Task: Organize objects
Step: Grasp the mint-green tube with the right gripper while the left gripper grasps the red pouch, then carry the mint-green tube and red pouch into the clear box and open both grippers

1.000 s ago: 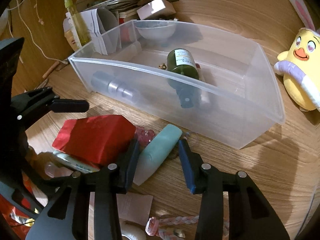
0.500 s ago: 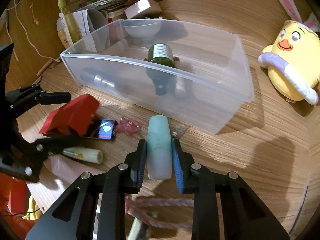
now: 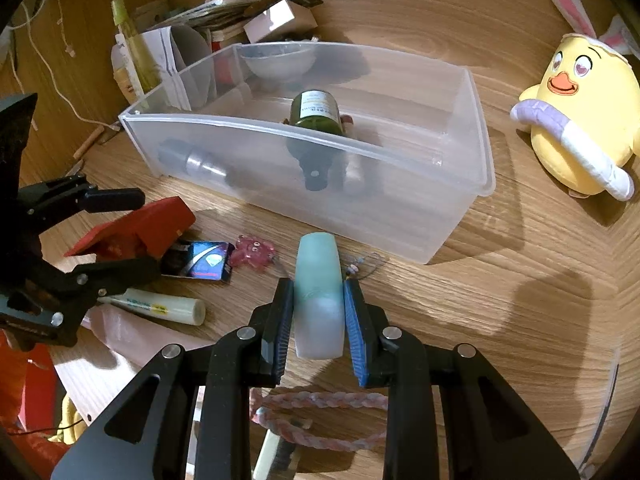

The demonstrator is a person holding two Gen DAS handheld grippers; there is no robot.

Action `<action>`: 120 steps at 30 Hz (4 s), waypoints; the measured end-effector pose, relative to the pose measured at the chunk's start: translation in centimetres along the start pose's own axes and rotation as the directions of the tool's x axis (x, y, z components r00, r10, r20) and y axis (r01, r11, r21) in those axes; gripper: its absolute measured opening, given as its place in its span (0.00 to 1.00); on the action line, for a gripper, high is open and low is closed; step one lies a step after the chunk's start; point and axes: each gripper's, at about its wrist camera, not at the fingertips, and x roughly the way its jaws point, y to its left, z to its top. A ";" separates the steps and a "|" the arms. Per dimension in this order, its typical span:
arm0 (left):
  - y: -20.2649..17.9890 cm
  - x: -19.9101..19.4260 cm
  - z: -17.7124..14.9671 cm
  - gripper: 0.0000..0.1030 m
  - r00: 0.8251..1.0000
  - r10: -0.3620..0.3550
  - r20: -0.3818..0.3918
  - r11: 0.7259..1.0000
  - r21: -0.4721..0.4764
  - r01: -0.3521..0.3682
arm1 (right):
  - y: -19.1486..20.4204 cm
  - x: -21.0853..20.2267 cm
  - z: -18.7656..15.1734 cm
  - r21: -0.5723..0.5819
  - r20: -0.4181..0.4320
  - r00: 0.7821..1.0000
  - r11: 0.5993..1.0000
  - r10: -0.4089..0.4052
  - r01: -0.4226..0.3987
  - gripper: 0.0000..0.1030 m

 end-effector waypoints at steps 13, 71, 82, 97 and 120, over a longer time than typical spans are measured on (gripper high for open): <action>-0.1 -3.1 -0.4 0.42 0.996 0.068 0.059 0.998 -0.019 -0.067 | 0.3 -4.1 0.0 0.010 0.117 0.993 1.000 0.005 -0.006 0.22; 0.2 -5.9 12.2 0.40 0.915 0.254 0.312 0.965 -0.150 -0.216 | -2.1 -4.4 8.7 0.027 0.279 0.960 1.000 -0.020 0.013 0.22; 1.9 -1.1 13.0 0.33 0.955 0.209 0.209 0.970 -0.169 -0.175 | -2.9 -0.3 8.7 0.033 0.193 0.981 0.999 -0.013 0.007 0.22; 1.6 -0.4 11.4 0.41 0.971 0.182 0.157 0.971 -0.182 -0.152 | -2.7 1.9 8.7 0.031 0.130 0.991 1.000 -0.009 0.005 0.25; 1.1 -7.1 7.0 0.88 0.946 0.240 0.219 0.957 -0.214 -0.194 | -1.0 -6.6 6.0 0.017 0.301 0.951 0.998 -0.066 0.064 0.78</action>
